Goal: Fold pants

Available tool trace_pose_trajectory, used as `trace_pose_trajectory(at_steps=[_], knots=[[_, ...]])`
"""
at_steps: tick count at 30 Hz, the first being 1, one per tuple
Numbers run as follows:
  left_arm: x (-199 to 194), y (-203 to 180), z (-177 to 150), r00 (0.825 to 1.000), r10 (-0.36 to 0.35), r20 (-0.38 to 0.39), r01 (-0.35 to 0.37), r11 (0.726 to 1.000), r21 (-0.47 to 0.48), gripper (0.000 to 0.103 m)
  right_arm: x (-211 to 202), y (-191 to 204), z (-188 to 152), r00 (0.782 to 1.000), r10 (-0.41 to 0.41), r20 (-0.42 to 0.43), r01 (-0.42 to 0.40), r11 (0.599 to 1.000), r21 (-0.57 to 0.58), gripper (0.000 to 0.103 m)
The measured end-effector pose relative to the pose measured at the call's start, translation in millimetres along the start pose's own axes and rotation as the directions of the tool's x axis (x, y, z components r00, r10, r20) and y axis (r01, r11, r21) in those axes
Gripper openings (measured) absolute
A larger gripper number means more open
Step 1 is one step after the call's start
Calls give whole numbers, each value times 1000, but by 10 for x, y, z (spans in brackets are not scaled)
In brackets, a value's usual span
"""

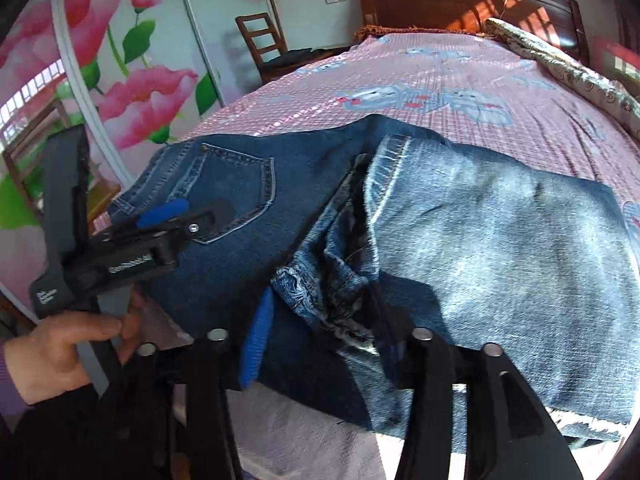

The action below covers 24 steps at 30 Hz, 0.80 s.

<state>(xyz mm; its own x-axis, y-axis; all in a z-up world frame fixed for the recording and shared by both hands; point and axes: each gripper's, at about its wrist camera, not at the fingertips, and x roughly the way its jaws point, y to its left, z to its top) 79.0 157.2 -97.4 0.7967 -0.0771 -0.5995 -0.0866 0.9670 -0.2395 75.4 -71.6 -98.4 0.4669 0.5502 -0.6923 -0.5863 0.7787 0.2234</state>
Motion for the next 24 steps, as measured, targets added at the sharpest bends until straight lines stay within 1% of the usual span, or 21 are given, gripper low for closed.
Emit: trace_pose_trajectory(at_steps=[2, 4, 5, 6, 8, 10, 12, 14, 15, 16, 17, 18, 19, 20, 21, 23, 24], knots=[[1, -5, 2, 1000, 2, -1, -2, 1000, 1, 96, -76, 32, -22, 999, 41, -4, -41, 999, 12, 58], [-1, -1, 2, 1000, -1, 1, 1, 1000, 0, 96, -225, 12, -43, 994, 108, 30, -109, 992, 56, 58], [-6, 0, -2, 1000, -5, 3, 5, 1000, -3, 96, -293, -23, -51, 991, 122, 51, -127, 988, 93, 58], [-9, 3, -9, 1000, -6, 4, 6, 1000, -5, 96, -355, -97, -61, 990, 125, 67, -134, 981, 139, 58], [-11, 9, -16, 1000, -4, 4, 4, 1000, -2, 96, -445, -263, -49, 990, 100, 99, -120, 968, 221, 58], [-18, 14, -17, 1000, -9, 6, 9, 1000, -6, 96, -485, -373, 26, 994, 28, 109, -55, 967, 249, 58], [-20, 20, -16, 1000, -8, 5, 8, 1000, -6, 96, -456, -415, 151, 991, -10, 132, -25, 966, 256, 58], [-23, 23, -18, 1000, -8, 6, 8, 1000, -5, 96, -367, -352, 261, 987, -80, 140, 48, 974, 222, 58], [-25, 24, -17, 1000, -10, 7, 10, 1000, -7, 96, -294, -291, 299, 982, -132, 136, 105, 977, 188, 63], [-25, 27, -17, 1000, -11, 7, 11, 1000, -8, 96, -197, -219, 338, 973, -198, 121, 179, 973, 146, 69], [-24, 23, -20, 1000, -11, 7, 11, 1000, -7, 96, -94, -126, 330, 964, -247, 101, 237, 967, 95, 75], [-25, 25, -21, 1000, -11, 7, 11, 1000, -8, 96, 43, -53, 287, 965, -256, 60, 254, 966, 41, 75], [-25, 28, -21, 1000, -12, 8, 12, 1000, -9, 96, 211, 9, 209, 970, -241, -6, 241, 970, -8, 79], [-26, 31, -22, 1000, -13, 9, 14, 1000, -10, 96, 298, 83, 111, 964, -265, -1, 264, 963, -49, 81], [-27, 34, -22, 1000, -15, 10, 15, 1000, -12, 96, 264, 106, 27, 959, -278, 61, 281, 958, -59, 82], [-35, 37, -21, 1000, -18, 12, 18, 1000, -13, 97, 247, 32, 12, 966, -252, 62, 253, 967, -5, 82], [-38, 37, -18, 1000, -19, 12, 19, 1000, -14, 97, 253, 25, 45, 967, -252, 42, 252, 968, -1, 82]])
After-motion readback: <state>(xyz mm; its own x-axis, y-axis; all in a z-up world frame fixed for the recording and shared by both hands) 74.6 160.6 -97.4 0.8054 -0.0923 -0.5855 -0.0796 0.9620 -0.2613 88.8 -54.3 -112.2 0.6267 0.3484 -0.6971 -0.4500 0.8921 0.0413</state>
